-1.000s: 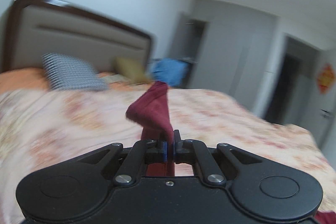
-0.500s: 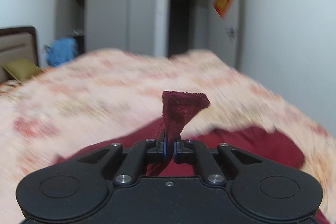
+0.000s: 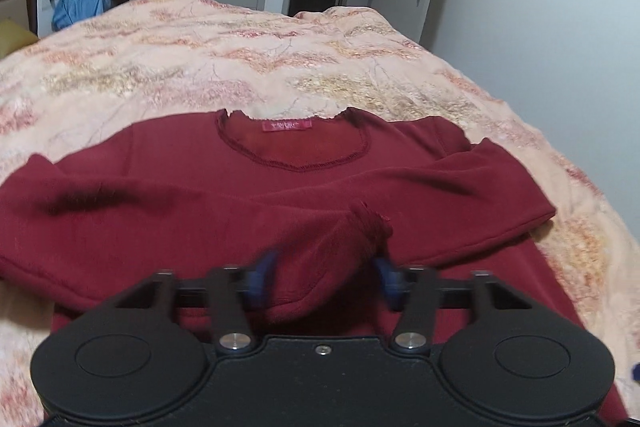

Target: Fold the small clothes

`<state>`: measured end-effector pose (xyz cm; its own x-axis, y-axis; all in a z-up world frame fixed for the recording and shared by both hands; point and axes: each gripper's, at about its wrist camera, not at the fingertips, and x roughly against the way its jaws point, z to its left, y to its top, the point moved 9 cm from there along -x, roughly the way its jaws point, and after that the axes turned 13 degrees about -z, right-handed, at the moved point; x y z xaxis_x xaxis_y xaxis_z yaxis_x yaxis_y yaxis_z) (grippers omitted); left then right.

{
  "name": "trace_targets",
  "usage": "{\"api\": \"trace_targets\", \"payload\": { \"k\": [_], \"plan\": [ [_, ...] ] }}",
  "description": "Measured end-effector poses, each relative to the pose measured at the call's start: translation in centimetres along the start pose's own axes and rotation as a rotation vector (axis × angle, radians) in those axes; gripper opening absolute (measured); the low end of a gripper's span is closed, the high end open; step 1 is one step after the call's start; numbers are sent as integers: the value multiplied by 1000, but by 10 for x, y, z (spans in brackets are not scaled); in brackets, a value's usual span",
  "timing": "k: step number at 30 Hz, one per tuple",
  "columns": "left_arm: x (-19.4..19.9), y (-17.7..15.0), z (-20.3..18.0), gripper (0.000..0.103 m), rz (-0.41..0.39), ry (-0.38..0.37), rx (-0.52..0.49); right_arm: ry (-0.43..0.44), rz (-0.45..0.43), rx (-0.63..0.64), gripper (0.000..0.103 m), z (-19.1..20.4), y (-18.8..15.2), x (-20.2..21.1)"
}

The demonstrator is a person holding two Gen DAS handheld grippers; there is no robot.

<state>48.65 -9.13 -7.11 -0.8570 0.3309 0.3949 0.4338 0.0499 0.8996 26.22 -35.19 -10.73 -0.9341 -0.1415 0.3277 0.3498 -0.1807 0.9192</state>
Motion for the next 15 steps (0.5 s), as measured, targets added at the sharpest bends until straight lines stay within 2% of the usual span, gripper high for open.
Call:
{"api": "trace_targets", "payload": {
  "k": [1,5,10,15],
  "plan": [
    [4,-1,1,77,-2,-10,11,2,-2,-1,103,0,0,-1],
    [24,0,5,93,-1,-4,27,23,-7,4,103,9,1,-7],
    [68,-6,33,100,-30,65,63,38,6,34,103,18,-1,-12],
    [115,-21,79,102,-73,219,74,62,6,56,103,27,6,-19]
  ]
}}
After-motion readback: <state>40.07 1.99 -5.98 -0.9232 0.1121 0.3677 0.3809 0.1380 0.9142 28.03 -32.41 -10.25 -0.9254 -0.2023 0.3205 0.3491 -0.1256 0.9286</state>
